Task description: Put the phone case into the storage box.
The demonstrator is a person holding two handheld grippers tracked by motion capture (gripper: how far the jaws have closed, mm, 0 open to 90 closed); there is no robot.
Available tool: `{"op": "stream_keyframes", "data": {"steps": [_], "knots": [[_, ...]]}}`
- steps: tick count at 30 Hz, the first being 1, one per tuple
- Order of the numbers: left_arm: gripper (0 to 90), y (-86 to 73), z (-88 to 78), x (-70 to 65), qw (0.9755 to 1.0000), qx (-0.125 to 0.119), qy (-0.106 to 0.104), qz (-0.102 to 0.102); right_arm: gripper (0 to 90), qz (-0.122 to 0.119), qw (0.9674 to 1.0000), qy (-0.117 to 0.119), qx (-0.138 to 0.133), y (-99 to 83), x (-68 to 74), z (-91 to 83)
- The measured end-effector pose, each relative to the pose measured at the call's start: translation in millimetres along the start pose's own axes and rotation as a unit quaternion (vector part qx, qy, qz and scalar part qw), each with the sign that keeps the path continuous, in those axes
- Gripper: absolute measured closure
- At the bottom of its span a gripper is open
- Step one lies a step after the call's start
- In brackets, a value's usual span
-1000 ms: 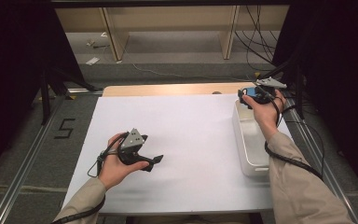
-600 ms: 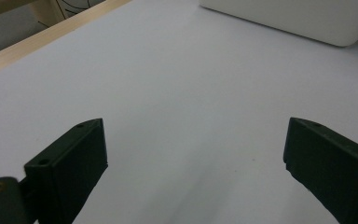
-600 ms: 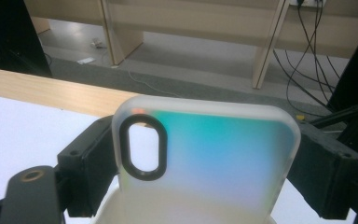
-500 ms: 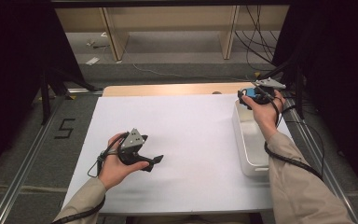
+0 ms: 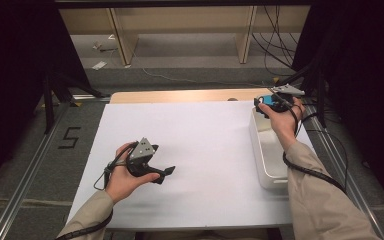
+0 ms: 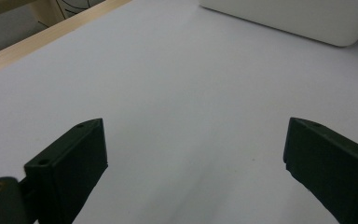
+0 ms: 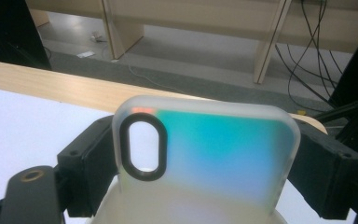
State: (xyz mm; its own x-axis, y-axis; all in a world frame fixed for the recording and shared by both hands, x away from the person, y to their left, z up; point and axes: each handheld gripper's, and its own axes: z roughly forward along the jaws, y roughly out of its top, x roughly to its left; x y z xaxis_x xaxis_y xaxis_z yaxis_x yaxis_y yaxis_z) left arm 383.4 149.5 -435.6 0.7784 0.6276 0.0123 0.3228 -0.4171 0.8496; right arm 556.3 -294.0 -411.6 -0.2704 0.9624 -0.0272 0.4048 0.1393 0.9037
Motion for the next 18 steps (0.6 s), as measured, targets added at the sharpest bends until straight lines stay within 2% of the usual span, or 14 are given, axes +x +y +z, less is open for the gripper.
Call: {"op": "stream_keyframes", "data": {"steps": [18], "knots": [[5.8,0.0,0.0,-0.1,1.0000,0.000,0.000,0.000,17.5,-0.001,1.0000,0.001,0.009,-3.8,0.7,3.3]]}}
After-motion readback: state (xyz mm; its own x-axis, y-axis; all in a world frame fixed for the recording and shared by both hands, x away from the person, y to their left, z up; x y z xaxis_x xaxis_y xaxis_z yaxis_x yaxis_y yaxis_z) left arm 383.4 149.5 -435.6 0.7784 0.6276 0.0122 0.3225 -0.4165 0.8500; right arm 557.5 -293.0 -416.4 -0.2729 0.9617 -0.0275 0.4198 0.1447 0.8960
